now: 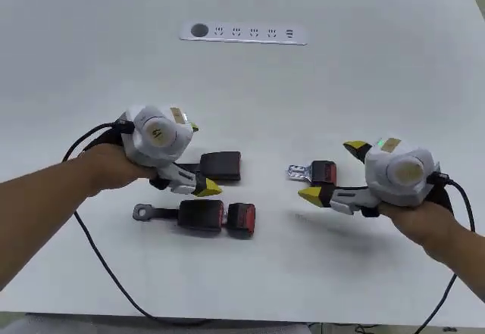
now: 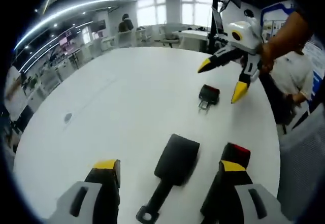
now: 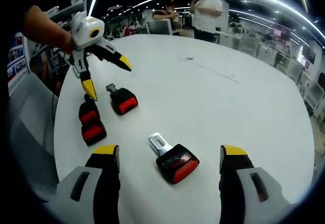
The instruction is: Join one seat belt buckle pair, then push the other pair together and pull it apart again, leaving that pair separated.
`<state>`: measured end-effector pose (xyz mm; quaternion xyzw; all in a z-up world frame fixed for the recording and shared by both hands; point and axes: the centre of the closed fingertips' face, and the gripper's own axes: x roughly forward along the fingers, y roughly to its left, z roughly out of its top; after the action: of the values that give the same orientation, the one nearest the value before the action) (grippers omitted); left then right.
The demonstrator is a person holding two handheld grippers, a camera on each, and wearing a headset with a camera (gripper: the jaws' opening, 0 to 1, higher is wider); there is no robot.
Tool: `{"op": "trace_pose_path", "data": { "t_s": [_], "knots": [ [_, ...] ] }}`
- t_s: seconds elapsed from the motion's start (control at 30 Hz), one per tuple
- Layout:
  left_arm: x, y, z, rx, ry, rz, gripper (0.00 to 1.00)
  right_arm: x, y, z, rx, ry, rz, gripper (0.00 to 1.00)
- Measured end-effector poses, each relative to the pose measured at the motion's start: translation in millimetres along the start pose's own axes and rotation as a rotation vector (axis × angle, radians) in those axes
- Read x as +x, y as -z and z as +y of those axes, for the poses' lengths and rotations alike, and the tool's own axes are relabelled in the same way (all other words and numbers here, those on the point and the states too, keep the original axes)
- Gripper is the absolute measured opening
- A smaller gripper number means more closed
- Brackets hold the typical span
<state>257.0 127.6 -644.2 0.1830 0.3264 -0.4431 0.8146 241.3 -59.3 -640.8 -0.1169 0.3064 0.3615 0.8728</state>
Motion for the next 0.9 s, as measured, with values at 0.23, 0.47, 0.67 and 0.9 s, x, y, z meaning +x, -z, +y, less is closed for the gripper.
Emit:
{"op": "trace_pose_path", "data": {
  "t_s": [0.23,0.47,0.67,0.9],
  "knots": [
    [-37.6,-9.7,9.6,-0.196,-0.165,-0.115,0.87,-16.6,-8.4,1.1,0.090,0.131,-0.078,0.85],
    [-66.4,-1.1,-1.4,-0.293,-0.251,-0.160,0.97,-25.4,-7.8,15.8,0.133,0.180,-0.111,0.92],
    [-82.3,14.9,-13.5,-0.364,-0.247,-0.194,1.00,-33.2,-8.2,36.2,0.153,0.195,-0.135,0.96],
    [-98.6,37.3,-28.1,-0.375,-0.267,-0.185,1.00,-39.2,-0.1,47.7,0.157,0.203,-0.142,0.98]
  ]
}}
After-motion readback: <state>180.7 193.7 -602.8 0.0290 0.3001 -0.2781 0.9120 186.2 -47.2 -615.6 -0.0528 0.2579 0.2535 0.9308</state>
